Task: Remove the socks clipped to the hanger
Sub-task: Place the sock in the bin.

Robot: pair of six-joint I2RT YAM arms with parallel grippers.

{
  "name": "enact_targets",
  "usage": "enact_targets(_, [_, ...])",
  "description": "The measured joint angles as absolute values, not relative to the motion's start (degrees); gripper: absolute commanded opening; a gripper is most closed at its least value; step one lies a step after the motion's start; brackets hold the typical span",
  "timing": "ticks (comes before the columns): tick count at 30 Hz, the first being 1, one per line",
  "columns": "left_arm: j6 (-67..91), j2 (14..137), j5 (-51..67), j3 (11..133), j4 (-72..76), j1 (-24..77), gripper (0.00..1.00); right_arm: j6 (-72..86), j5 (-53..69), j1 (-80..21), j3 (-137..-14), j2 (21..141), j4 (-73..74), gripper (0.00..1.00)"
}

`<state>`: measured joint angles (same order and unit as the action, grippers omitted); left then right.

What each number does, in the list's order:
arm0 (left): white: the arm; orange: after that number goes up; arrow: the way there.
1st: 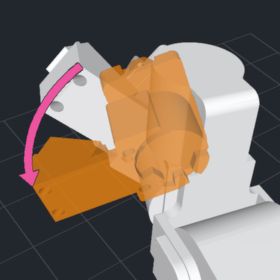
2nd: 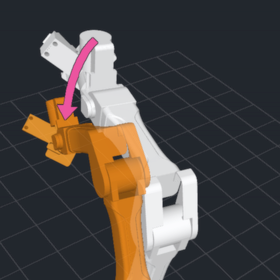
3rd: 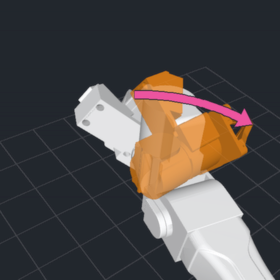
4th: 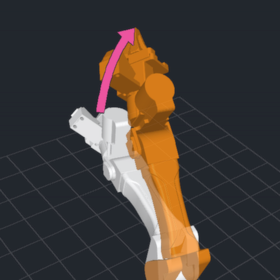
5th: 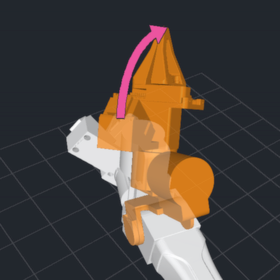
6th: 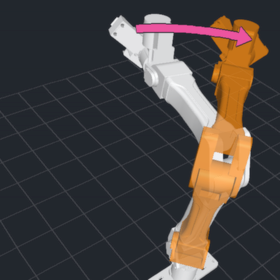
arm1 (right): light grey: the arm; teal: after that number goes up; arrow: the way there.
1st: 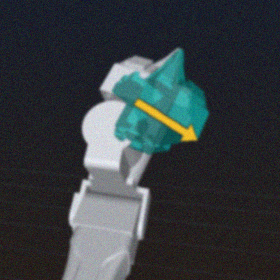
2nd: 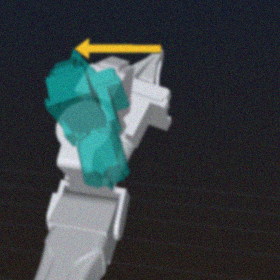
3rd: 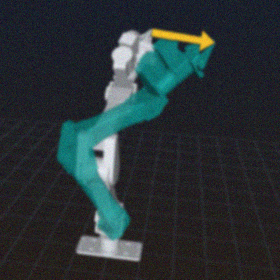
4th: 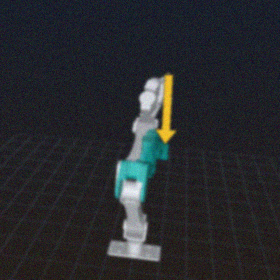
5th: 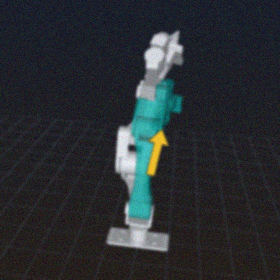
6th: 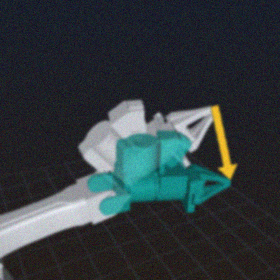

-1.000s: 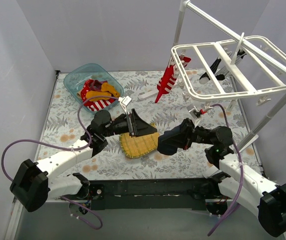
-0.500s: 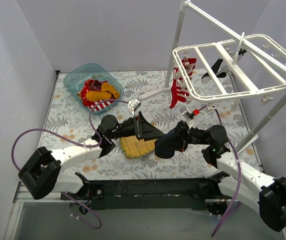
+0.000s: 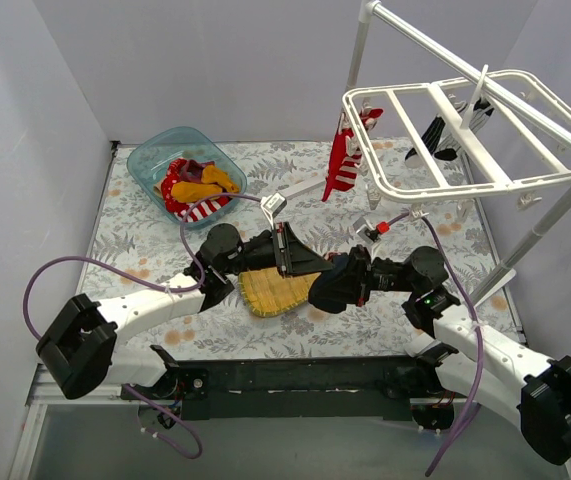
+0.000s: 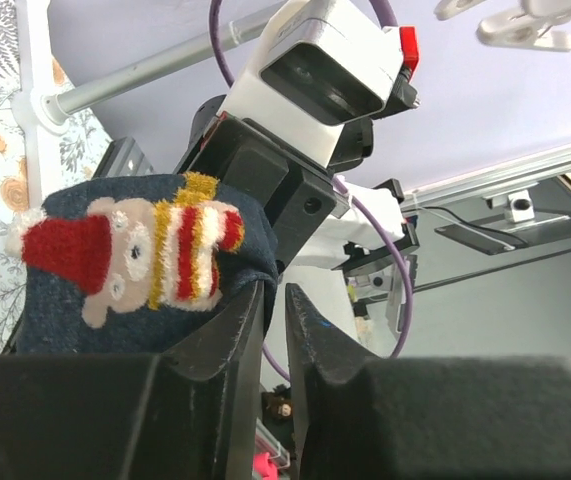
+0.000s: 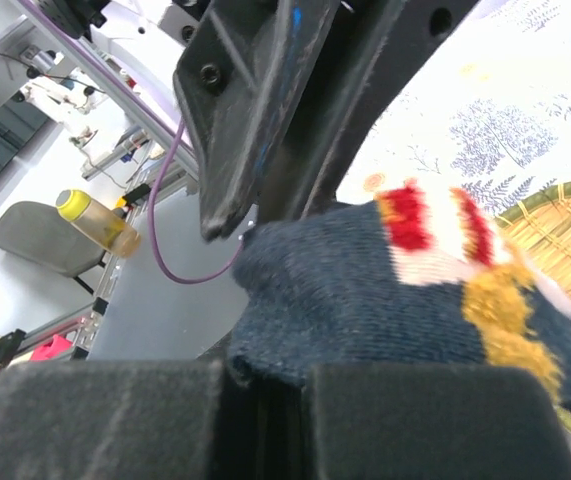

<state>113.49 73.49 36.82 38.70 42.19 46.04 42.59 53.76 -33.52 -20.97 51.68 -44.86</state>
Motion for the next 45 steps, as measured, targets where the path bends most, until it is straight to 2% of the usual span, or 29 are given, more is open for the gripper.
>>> enact_targets(5, [109.97, 73.3, 35.62, 40.84, 36.88, 47.33, 0.13, 41.12, 53.19, -33.56, -21.56, 51.68, -42.46, 0.01])
enact_targets(8, [107.44, 73.12, 34.5, 42.28, 33.45, 47.86, 0.21, 40.21, 52.77, -33.58, -22.09, 51.62, -41.12, 0.01])
enact_targets(18, [98.74, 71.24, 29.06, 46.15, 22.33, 50.02, 0.36, 36.6, 51.75, -34.41, -23.88, 50.22, -34.33, 0.01])
enact_targets(20, [97.38, 71.24, 28.23, 46.89, 20.75, 50.41, 0.35, 35.9, 51.35, -34.57, -24.03, 50.22, -33.32, 0.01])
enact_targets(27, [93.51, 71.26, 24.91, 49.04, 16.23, 51.81, 0.24, 34.13, 50.54, -34.72, -24.75, 50.19, -31.0, 0.01])
enact_targets(29, [92.51, 71.31, 23.73, 49.54, 14.79, 52.12, 0.24, 33.71, 50.13, -34.79, -24.93, 50.06, -29.98, 0.01])
enact_targets(31, [91.42, 71.33, 22.37, 50.17, 13.3, 52.6, 0.26, 33.15, 49.63, -34.81, -24.97, 49.82, -29.21, 0.01])
enact_targets(35, [89.23, 71.31, 19.38, 51.42, 10.63, 53.87, 0.4, 32.38, 49.19, -35.0, -25.04, 48.97, -27.79, 0.01])
enact_targets(37, [88.6, 71.29, 18.31, 51.51, 9.85, 53.98, 0.43, 31.88, 49.21, -35.09, -25.21, 48.71, -26.96, 0.01])
enact_targets(41, [87.68, 71.29, 16.86, 51.72, 8.47, 54.37, 0.38, 31.2, 49.19, -35.7, -25.76, 48.66, -26.26, 0.01])
enact_targets(44, [87.2, 71.26, 16.45, 52.4, 7.68, 54.65, 0.26, 31.0, 48.82, -35.77, -25.85, 48.66, -25.96, 0.01])
enact_targets(45, [86.98, 71.26, 16.32, 52.6, 7.62, 54.81, 0.17, 30.94, 48.69, -35.86, -25.91, 48.69, -25.63, 0.01])
